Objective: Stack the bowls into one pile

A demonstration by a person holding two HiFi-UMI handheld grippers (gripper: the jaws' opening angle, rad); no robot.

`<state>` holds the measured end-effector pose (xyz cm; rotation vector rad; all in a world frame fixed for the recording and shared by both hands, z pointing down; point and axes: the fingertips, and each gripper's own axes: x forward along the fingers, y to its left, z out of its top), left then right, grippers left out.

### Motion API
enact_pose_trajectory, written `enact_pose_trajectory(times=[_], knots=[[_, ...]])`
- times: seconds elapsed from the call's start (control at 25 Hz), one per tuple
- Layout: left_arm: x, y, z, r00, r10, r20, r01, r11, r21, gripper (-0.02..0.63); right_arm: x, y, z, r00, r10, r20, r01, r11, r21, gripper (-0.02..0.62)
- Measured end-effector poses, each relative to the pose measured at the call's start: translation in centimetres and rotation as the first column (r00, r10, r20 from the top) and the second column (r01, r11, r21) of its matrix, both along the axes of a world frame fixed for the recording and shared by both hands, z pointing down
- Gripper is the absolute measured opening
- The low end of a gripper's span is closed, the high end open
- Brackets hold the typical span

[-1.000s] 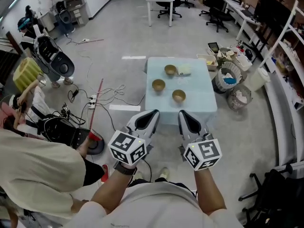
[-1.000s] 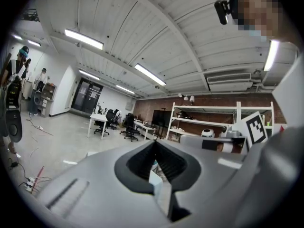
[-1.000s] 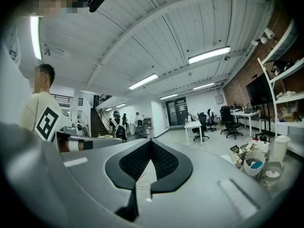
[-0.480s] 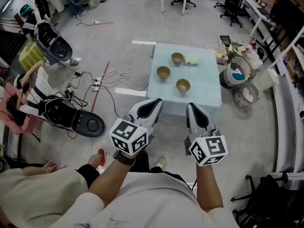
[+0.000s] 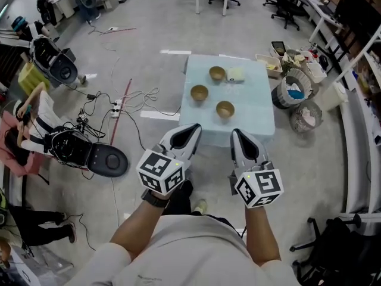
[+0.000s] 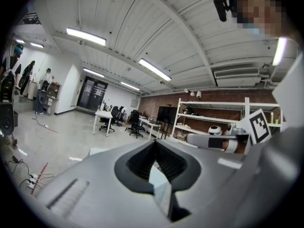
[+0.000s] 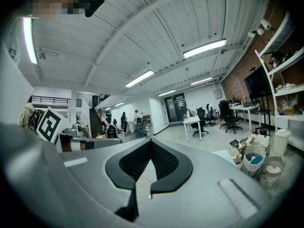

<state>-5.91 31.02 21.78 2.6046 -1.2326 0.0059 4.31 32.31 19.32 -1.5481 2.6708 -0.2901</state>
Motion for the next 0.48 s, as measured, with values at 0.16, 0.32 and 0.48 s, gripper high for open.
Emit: enact_pose_trajectory(times=[0.16,0.32,0.48], knots=[[0.5,-2.5,0.5,1.0,0.011,0.003,-0.011,1.0,-0.004,0.006,0.3,-2.3,0.5,1.0,0.008,-0.008,-0.008,1.0,-0.011,0.011],[0.1,-6.0,1.7,1.0,0.027,0.009,-0.027,0.999,-0.017,0.006,-0.2,-5.6,1.8,1.0,0.026,-0.011,-0.026,0.999,-0.041,0.011],[-0.6,-10.1,3.5,0.998,0.056,0.02,-0.055,0.998,-0.037,0.006,-1.0,-9.5,3.3,0.999,0.051,-0.016,-0.052,0.997,-0.062,0.011]])
